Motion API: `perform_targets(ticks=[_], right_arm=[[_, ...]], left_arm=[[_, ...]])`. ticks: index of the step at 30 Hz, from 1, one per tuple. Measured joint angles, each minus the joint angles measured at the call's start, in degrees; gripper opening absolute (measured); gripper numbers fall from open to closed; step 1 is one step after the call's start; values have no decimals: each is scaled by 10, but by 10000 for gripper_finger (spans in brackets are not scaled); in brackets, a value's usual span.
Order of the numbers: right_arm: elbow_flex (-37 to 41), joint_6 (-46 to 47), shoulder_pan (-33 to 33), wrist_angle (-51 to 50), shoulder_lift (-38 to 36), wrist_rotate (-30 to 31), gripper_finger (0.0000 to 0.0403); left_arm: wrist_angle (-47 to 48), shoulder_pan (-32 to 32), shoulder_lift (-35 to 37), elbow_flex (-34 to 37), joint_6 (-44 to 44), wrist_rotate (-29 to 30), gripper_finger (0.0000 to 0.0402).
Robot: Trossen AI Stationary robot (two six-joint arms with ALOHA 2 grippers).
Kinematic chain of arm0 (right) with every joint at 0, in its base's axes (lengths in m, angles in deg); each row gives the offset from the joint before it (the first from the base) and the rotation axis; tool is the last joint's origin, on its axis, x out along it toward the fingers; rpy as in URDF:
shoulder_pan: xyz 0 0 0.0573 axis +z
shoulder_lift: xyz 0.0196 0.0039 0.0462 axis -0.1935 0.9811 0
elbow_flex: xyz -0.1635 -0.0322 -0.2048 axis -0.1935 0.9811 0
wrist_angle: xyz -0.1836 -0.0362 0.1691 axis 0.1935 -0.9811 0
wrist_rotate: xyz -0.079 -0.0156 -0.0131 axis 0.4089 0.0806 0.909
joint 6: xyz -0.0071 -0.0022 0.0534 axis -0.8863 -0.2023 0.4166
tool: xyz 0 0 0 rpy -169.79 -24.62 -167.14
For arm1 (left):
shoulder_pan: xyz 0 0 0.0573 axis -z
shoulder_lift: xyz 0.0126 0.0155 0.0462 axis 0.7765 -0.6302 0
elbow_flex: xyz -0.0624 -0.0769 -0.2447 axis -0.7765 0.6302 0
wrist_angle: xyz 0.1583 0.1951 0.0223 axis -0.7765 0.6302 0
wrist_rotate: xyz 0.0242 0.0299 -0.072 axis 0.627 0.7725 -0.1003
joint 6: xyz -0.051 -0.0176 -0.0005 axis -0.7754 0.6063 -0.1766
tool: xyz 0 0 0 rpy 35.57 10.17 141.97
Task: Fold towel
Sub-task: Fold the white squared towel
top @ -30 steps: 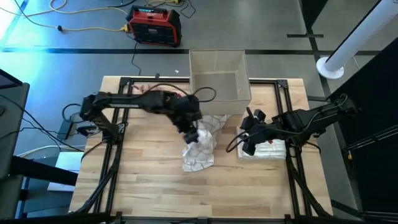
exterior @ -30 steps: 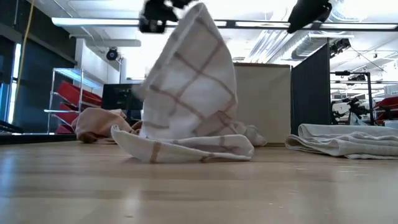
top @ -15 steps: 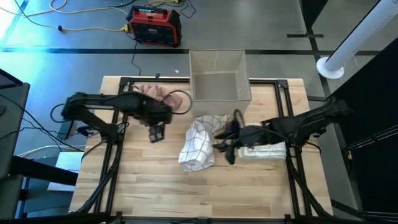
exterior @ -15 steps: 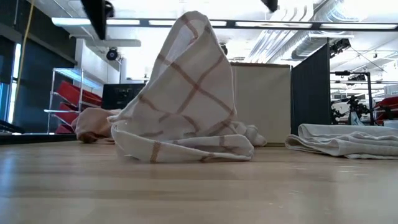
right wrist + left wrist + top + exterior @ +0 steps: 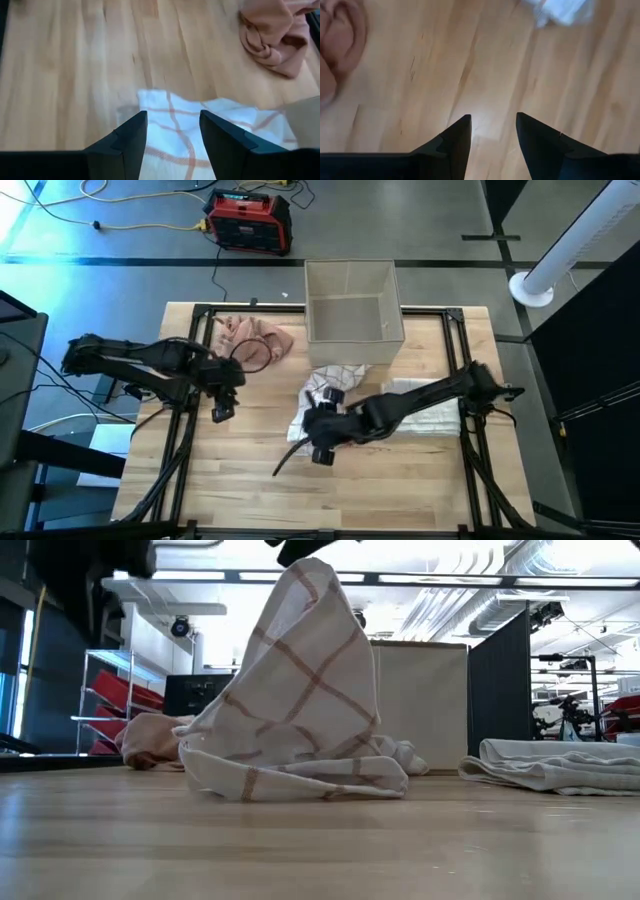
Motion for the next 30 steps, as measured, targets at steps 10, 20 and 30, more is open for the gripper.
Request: perform_targets(ticks=[10, 20, 30], right_arm=[[-153, -11, 9, -146, 121, 1, 169], [-155, 90, -8, -214, 137, 30, 97], [-167, 192, 25, -189, 10, 8, 2]], left_arm=[[-42, 0, 1, 52, 4, -14, 147], [-79, 0, 1, 56, 21, -8, 147], [-144, 0, 1, 56, 26, 34, 147]])
